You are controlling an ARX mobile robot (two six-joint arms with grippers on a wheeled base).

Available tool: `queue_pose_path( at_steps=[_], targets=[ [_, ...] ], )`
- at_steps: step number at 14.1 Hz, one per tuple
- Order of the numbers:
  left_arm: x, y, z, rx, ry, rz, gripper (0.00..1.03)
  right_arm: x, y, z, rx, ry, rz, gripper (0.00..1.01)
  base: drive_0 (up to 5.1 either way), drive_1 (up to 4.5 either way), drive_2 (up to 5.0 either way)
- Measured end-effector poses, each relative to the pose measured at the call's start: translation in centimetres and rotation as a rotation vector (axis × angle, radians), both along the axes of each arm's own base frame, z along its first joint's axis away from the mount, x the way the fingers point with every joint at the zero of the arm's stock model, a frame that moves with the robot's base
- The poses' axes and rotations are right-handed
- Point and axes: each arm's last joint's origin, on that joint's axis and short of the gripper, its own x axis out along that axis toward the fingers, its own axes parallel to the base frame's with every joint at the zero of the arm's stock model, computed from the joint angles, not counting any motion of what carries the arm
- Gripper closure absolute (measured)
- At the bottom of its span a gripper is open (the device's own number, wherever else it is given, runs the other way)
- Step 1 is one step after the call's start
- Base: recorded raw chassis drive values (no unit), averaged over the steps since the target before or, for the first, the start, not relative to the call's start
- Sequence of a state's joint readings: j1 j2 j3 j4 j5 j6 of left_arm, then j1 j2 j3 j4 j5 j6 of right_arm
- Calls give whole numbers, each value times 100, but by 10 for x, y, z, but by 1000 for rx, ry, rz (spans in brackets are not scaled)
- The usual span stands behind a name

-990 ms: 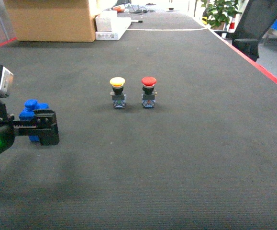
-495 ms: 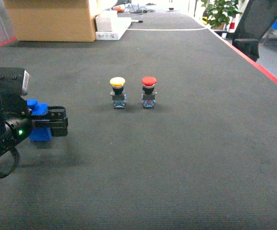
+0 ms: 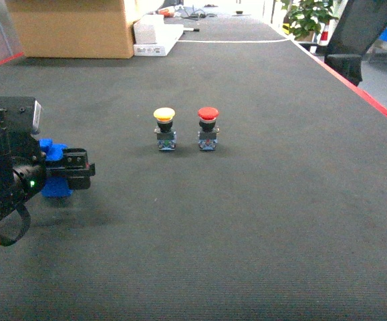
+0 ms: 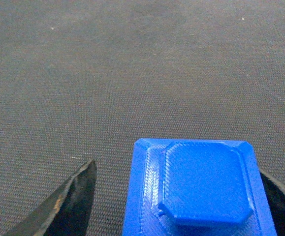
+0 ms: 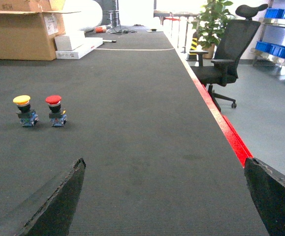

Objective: Pick blue part to blue bin on bottom shelf

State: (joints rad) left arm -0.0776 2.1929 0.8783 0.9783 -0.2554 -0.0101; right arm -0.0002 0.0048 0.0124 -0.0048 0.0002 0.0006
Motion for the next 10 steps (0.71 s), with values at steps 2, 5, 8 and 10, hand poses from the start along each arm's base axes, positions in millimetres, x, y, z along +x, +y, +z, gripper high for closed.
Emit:
queue_pose_path(
  at_steps=[2, 5, 8, 10],
  targets=[
    [0, 0, 0, 10, 0, -12, 45, 0, 0, 0, 0, 0, 0, 3, 0, 0, 0],
    [-4, -2, 0, 20, -11, -33, 58, 0, 0, 0, 0, 0, 0, 3, 0, 0, 0],
    [-40, -10, 20, 50, -65, -77, 58, 0, 0, 0, 0, 0, 0, 3, 0, 0, 0],
    [-82, -9, 57, -29, -94, -96, 58, 0, 0, 0, 0, 0, 0, 3, 0, 0, 0]
  ],
)
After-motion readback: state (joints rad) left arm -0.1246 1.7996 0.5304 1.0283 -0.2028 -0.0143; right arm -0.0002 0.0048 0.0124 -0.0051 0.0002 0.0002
